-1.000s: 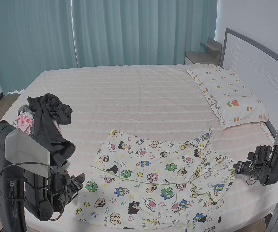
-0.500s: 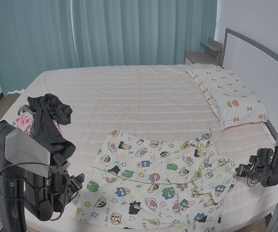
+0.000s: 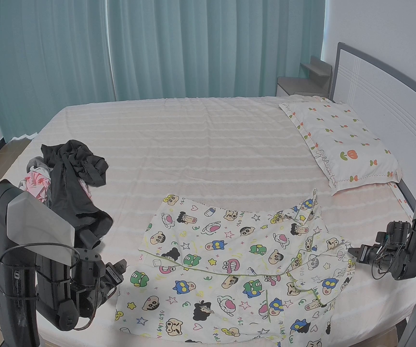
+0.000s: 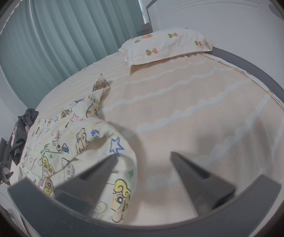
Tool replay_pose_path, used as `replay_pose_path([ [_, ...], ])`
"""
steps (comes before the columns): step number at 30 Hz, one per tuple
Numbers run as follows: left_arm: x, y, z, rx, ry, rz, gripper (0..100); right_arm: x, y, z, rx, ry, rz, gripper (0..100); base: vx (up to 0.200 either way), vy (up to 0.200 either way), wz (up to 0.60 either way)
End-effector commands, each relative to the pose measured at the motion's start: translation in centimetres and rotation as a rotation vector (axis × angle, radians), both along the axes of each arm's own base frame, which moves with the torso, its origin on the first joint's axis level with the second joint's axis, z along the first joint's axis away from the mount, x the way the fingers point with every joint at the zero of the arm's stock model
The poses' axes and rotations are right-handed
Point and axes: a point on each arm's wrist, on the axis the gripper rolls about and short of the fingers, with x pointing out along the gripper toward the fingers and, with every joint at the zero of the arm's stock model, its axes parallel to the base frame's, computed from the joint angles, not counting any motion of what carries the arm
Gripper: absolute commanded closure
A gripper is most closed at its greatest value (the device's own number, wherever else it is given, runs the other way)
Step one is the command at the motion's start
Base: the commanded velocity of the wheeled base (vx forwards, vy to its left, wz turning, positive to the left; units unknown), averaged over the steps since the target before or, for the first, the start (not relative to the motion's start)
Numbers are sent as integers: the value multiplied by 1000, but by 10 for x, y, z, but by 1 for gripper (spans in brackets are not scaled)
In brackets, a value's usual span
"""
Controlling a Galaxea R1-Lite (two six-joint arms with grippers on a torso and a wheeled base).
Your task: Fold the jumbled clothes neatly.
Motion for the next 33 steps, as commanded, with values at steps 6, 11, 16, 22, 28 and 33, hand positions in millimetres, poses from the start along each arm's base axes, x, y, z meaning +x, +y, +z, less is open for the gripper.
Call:
replay_pose_path([
  [6,1,-6,12,-49,-58,-12,0,25,27,55,134,-242,-3,0,0,0,0],
  [11,-1,-13,19,-122,-79,-45,0,55,72,72,288,-337,69,0,0,0,0],
  [16,-1,-14,23,-184,-86,-55,0,86,113,75,446,-370,119,0,0,0,0],
  [22,-2,-14,23,-216,-82,-48,0,112,136,40,460,-293,144,0,0,0,0],
  [28,-3,-14,21,-219,-69,-43,0,142,141,13,452,-202,124,0,0,0,0],
  [33,-2,-14,21,-221,-71,-41,0,154,144,7,435,-173,98,0,0,0,0],
])
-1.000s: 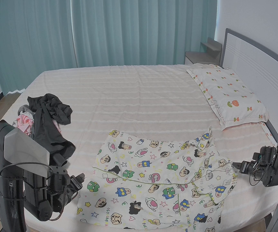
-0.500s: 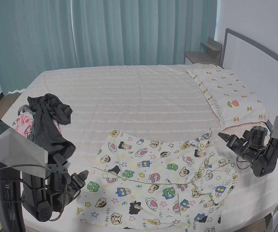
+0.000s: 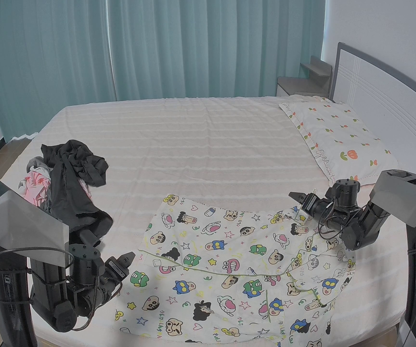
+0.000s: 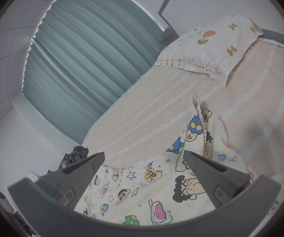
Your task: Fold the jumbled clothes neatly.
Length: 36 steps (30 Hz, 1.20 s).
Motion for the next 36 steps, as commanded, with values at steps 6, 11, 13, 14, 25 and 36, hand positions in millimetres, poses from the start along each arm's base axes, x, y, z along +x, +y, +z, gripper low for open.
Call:
replay_pose_path([
  [6,1,0,1,-10,-12,4,0,11,5,-29,-30,75,-31,0,0,0,0],
  [11,1,0,0,-10,-12,4,0,8,2,-31,-42,108,-39,0,0,0,0],
  [13,0,0,0,-9,-10,4,0,7,2,-30,-46,118,-39,0,0,0,0],
  [14,0,0,0,-9,-10,4,0,7,2,-30,-46,118,-39,0,0,0,0],
  [25,1,0,0,-10,-12,4,0,4,0,-36,-106,150,-56,0,0,0,0],
  [36,2,0,-5,-6,4,9,0,43,38,-19,-1,-6,34,0,0,0,0],
])
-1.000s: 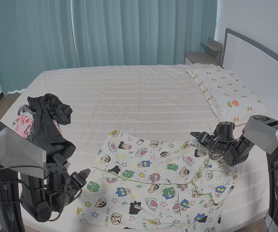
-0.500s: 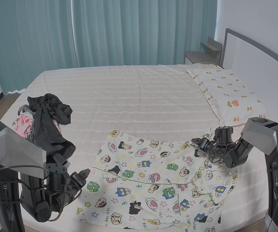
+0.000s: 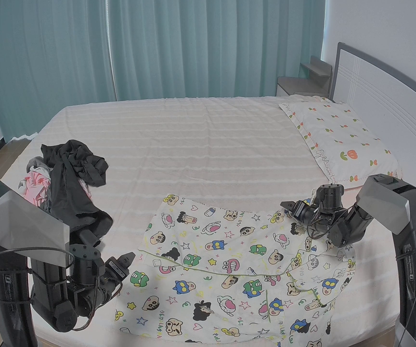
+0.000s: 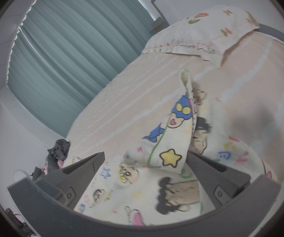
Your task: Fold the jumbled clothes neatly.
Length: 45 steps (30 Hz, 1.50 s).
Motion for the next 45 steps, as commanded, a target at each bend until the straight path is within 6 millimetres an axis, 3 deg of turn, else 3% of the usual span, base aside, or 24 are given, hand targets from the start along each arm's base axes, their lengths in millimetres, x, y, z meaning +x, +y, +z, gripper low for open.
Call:
replay_pose_path([
  [1,2,0,-4,-4,0,9,0,24,18,13,72,-101,22,0,0,0,0],
  [6,2,1,-4,-12,1,17,0,46,7,38,116,-207,-15,0,0,0,0],
  [9,2,1,-4,-12,1,17,0,56,2,35,117,-234,-34,0,0,0,0],
  [13,2,1,-4,-13,2,19,0,57,-1,35,112,-238,-56,0,0,0,0],
  [20,2,1,-4,-13,1,19,0,50,-32,33,88,-192,-113,0,0,0,0],
  [23,2,1,-2,-14,-2,18,0,49,-53,28,50,-181,-142,0,0,0,0],
  [29,2,1,-2,-14,-2,18,0,46,-73,8,-64,-145,-138,0,0,0,0],
  [36,1,1,-3,-13,-1,19,0,45,-73,-18,-139,-80,-105,0,0,0,0],
  [45,2,1,-2,-14,-2,18,0,49,-72,-32,-184,-55,-78,0,0,0,0],
])
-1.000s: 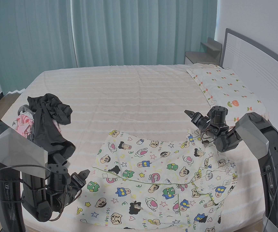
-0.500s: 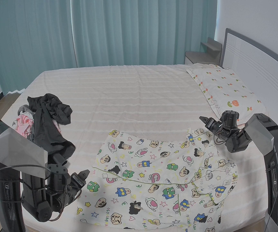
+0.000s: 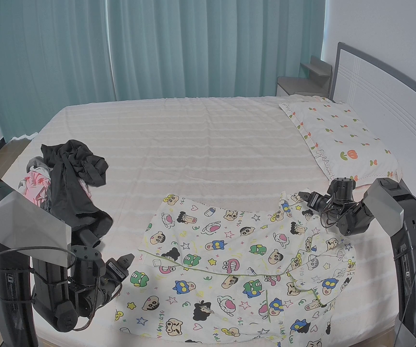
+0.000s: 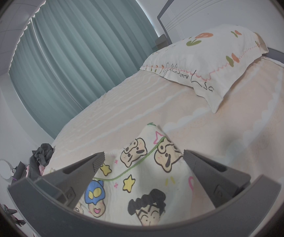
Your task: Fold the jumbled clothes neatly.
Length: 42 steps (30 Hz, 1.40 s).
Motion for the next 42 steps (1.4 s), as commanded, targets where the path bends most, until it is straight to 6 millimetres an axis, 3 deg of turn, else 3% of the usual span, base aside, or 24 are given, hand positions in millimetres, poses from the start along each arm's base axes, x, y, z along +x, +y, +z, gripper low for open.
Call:
replay_pose_path([
  [1,1,0,2,-7,-17,1,0,3,1,-11,-9,32,7,0,0,0,0],
  [2,1,0,2,-7,-17,1,0,3,1,-11,-10,35,7,0,0,0,0],
  [3,1,0,2,-7,-17,1,0,6,1,-11,-10,41,7,100,0,0,0],
  [21,1,0,2,-6,-19,2,0,19,-23,8,-28,-55,-78,100,0,0,0],
  [38,1,-1,2,-6,-19,-1,0,30,-27,19,-46,-110,-134,100,0,0,0],
  [39,1,-1,2,-6,-19,-1,0,29,-27,19,-44,-108,-135,0,0,0,0],
  [42,1,-1,2,-7,-21,-1,0,28,-27,19,-43,-103,-134,0,0,0,0],
])
